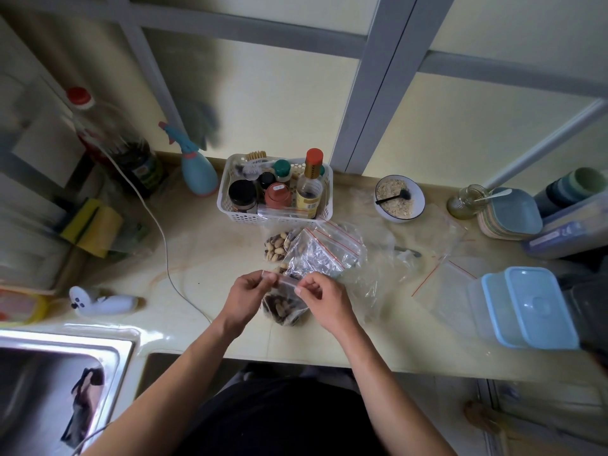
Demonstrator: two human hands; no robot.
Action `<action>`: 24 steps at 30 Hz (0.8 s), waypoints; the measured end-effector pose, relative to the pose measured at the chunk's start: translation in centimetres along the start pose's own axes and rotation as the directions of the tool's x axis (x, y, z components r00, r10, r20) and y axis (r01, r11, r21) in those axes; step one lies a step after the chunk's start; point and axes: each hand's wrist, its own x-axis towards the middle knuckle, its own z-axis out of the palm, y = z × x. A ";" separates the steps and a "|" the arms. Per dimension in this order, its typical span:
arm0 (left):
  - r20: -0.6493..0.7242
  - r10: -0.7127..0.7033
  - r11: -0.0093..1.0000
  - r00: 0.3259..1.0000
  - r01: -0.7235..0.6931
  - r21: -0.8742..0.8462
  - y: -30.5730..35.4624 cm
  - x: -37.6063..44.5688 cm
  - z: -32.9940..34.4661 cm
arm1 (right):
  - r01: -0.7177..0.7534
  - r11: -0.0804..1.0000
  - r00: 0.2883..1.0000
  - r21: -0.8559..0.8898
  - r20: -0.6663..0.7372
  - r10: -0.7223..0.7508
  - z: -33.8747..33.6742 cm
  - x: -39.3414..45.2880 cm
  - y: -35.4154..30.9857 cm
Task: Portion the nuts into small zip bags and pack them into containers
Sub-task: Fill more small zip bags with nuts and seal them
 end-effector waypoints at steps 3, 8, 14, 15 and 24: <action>0.006 -0.002 1.000 1.000 0.003 -0.009 -0.2 -0.1 0.0 | 0.049 0.997 0.998 -0.058 -0.028 -0.050 -0.2 -0.3 0.5; -0.094 -0.020 0.999 0.995 0.024 0.040 -0.6 0.0 0.5 | 0.069 0.992 0.997 -0.104 -0.036 -0.073 0.1 -0.7 0.3; -0.120 0.010 0.989 0.993 0.009 0.150 -0.4 0.2 1.1 | 0.033 0.997 0.998 -0.074 -0.044 -0.036 0.1 -0.8 0.0; -0.119 0.008 0.986 0.993 0.012 0.167 -0.4 0.3 1.2 | 0.003 0.998 0.999 -0.056 -0.048 -0.006 0.1 -0.8 0.1; -0.004 0.063 0.964 0.998 -0.059 0.261 2.7 2.8 2.1 | -0.168 0.986 0.971 0.009 -0.172 0.167 -0.4 0.6 -0.2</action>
